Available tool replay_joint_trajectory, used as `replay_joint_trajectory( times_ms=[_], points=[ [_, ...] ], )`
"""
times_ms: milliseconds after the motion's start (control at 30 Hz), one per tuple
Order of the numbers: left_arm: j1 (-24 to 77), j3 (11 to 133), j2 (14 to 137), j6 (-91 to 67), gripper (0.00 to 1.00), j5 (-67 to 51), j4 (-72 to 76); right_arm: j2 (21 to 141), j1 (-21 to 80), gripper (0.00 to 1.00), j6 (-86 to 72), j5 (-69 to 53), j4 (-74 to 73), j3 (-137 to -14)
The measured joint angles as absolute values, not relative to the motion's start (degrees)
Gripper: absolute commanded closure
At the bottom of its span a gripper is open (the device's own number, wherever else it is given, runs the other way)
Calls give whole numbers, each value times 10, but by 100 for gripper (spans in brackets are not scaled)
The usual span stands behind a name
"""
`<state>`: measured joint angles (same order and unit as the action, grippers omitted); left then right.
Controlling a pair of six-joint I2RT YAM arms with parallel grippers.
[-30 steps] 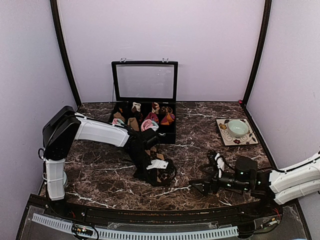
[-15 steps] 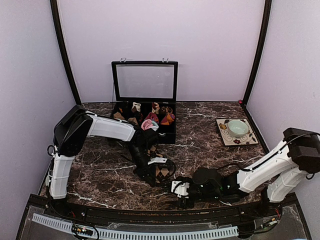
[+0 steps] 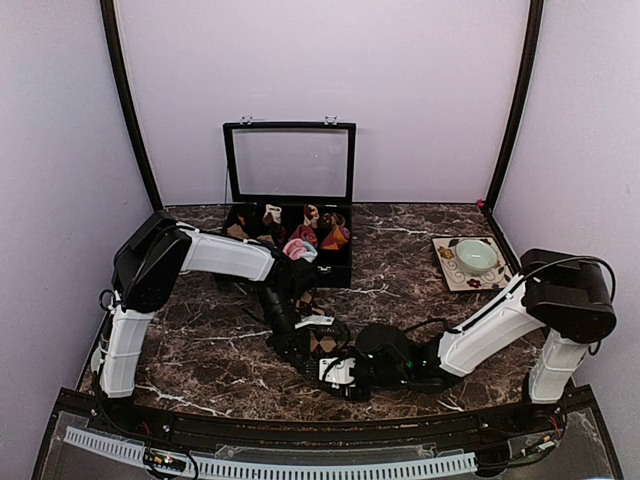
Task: Roll the socks
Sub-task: Roll the sock at the center of the board.
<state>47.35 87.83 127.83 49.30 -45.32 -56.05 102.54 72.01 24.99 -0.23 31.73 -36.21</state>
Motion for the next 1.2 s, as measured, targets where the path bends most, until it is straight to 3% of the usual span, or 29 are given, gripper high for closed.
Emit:
replay_joint_trajectory(
  times_ms=[100,267,367,500,633,667,900,933,967,1000,1200],
  points=[
    [474,878,1278,493,100,-453,-562,1031,714,66,253,-5,319,-366],
    [474,878,1278,494,100,-452,-563,1036,707,92,245,-4,324,-366],
    [474,878,1278,493,92,-452,-563,1042,699,100,232,-6,328,-367],
    [474,869,1270,483,74,-451,-553,1047,692,100,200,-22,336,-368],
    [472,830,1230,468,63,-435,-522,1052,687,100,156,-44,346,-368],
    [471,813,1215,464,56,-425,-509,1053,684,100,139,-54,348,-368],
    [458,684,1083,439,51,-312,-413,1067,645,100,0,-156,345,-382],
    [455,664,1058,434,42,-289,-392,1070,641,100,-21,-172,345,-383],
    [452,644,1030,430,20,-266,-372,1071,637,100,-42,-187,345,-383],
    [451,625,1000,428,4,-243,-354,1071,634,100,-57,-197,345,-383],
    [446,599,888,414,1,-155,-289,1085,613,100,-153,-255,360,-382]
  ],
)
